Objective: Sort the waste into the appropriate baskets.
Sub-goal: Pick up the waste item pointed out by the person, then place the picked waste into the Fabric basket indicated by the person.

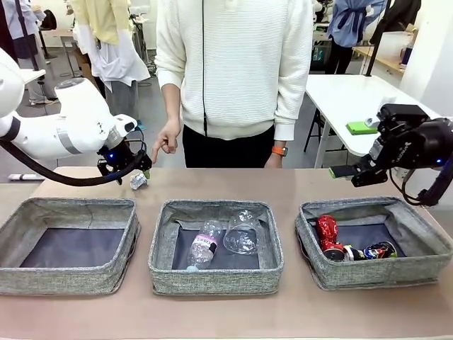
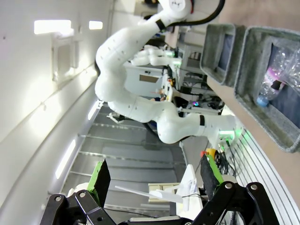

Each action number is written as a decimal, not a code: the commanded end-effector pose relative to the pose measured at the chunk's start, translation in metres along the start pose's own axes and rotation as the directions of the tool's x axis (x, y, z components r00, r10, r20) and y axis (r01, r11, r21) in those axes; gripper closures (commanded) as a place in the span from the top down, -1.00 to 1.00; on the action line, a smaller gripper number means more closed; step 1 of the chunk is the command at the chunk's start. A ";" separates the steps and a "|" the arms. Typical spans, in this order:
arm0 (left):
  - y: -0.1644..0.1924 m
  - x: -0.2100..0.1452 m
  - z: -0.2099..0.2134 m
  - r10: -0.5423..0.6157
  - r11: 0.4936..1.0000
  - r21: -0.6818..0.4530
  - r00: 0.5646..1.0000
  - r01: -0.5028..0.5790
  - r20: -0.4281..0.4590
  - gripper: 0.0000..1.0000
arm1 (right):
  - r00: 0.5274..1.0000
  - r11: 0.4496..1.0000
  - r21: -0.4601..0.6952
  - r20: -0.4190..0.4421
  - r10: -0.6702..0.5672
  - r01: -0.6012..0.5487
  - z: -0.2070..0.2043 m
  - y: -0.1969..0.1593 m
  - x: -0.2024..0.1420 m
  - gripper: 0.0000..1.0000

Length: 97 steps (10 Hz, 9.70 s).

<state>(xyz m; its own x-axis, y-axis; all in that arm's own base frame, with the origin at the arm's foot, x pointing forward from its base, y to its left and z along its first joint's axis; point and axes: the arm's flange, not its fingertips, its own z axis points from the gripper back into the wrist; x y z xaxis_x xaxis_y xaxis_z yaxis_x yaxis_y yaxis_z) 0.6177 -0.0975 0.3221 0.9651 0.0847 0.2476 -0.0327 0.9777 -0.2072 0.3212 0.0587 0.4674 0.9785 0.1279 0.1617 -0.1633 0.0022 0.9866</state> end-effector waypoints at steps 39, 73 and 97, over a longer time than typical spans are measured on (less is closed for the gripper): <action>-0.373 -0.161 0.431 -0.264 0.964 -0.061 0.944 0.257 -0.196 -0.89 | 1.000 1.000 0.009 0.019 -0.014 0.014 -0.004 0.004 0.001 1.00; -0.142 -0.186 0.329 -0.152 0.981 0.095 0.972 0.171 -0.179 -0.89 | 1.000 1.000 0.009 0.019 -0.014 0.014 -0.004 0.004 0.001 1.00; -0.001 -0.211 0.286 0.025 0.531 -0.842 0.991 0.095 0.128 1.00 | 1.000 1.000 0.009 0.019 -0.014 0.014 -0.004 0.004 0.001 1.00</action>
<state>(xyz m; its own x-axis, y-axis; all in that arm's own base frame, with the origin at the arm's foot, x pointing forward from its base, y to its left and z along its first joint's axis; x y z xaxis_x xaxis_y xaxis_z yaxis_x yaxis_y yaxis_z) 0.3360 -0.0628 0.5511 0.9662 0.1980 0.1649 -0.0346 0.7339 -0.6783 0.3214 0.0593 0.4669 0.9788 0.1272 0.1606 -0.1625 0.0049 0.9867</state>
